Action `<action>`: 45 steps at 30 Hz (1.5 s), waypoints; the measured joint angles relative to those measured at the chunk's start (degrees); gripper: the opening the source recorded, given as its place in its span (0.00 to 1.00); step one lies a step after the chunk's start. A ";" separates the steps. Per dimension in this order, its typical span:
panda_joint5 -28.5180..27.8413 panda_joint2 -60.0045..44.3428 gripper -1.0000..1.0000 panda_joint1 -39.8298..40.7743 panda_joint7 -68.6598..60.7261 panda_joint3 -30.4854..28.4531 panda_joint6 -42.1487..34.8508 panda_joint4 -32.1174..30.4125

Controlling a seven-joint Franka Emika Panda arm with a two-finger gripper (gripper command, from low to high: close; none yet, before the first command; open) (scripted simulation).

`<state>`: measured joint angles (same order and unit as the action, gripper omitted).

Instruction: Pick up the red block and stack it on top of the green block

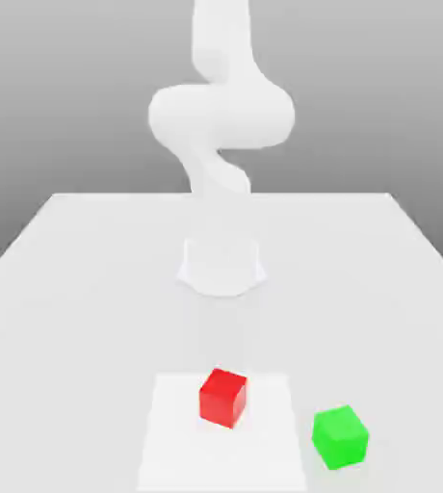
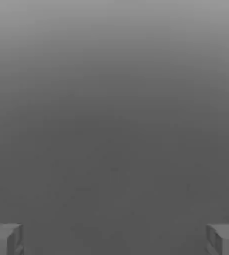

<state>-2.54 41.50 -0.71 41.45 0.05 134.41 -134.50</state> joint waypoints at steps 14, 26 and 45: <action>-8.10 -24.55 0.50 -4.54 -29.26 -5.67 14.62 -15.20; 4.80 -45.15 0.50 -9.25 -62.60 -8.80 29.24 -25.24; 3.13 -42.38 0.00 -6.38 -61.21 -6.46 26.58 -25.67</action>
<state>0.59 -0.88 -7.09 -19.75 -6.40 160.99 -160.17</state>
